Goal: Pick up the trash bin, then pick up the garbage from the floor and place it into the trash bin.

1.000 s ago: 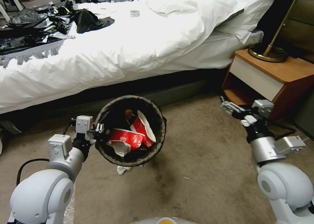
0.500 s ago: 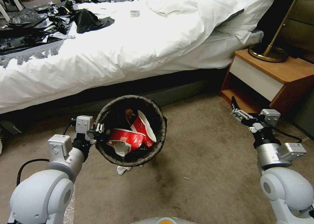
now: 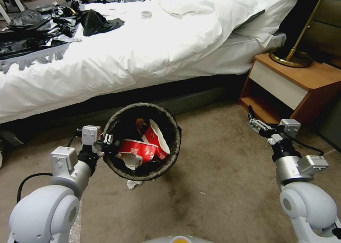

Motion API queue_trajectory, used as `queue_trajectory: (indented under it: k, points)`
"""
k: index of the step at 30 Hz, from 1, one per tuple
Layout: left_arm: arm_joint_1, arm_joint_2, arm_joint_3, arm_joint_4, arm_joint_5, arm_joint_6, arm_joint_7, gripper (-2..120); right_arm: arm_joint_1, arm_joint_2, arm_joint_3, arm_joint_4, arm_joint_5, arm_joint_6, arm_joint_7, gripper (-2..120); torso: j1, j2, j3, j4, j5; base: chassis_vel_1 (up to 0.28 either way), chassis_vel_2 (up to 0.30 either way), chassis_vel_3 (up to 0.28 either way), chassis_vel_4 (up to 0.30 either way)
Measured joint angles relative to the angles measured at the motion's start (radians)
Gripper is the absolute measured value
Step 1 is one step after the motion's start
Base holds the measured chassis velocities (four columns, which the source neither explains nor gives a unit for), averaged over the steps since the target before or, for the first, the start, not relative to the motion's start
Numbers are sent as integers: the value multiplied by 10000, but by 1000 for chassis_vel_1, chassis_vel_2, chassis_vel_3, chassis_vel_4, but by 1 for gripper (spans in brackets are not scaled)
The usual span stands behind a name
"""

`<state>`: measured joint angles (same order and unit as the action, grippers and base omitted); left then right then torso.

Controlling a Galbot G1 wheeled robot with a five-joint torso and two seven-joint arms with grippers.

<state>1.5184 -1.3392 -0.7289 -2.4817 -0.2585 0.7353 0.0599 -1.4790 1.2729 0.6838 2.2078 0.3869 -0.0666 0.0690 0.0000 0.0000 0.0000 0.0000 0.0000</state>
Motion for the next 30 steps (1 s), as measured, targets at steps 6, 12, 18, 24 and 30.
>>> queue_trajectory:
  k: [6, 12, 18, 24, 30]
  points:
    - [-15, -41, -16, 2, 0, 1, 0, 1, 52, 18, -76, -48, -36, -80, 31, 100, 0, 0, 0, 0, 0, 0, 0, 0, 0]
    - [-76, -89, -78, 34, -85, 1, -1, 1, 131, 71, -351, -67, -33, -530, 47, 100, 0, 0, 0, 1, 0, 0, 0, 0, 0]
    - [-127, -34, -78, 69, -163, 2, -4, 1, 99, 97, -411, -15, -65, -621, 32, 100, 0, 0, 0, 0, 0, 0, 0, 0, 0]
    - [-124, -20, -80, 138, -169, 1, -8, 1, 171, 126, -423, -87, -75, -611, 28, 100, 0, 0, 0, 0, 1, 0, 0, 0, 0]
    - [-188, 8, -47, 225, -192, 2, -8, 1, 211, 123, -423, -176, -75, -593, 32, 100, 0, 0, 0, 0, 1, 0, 0, 0, 0]
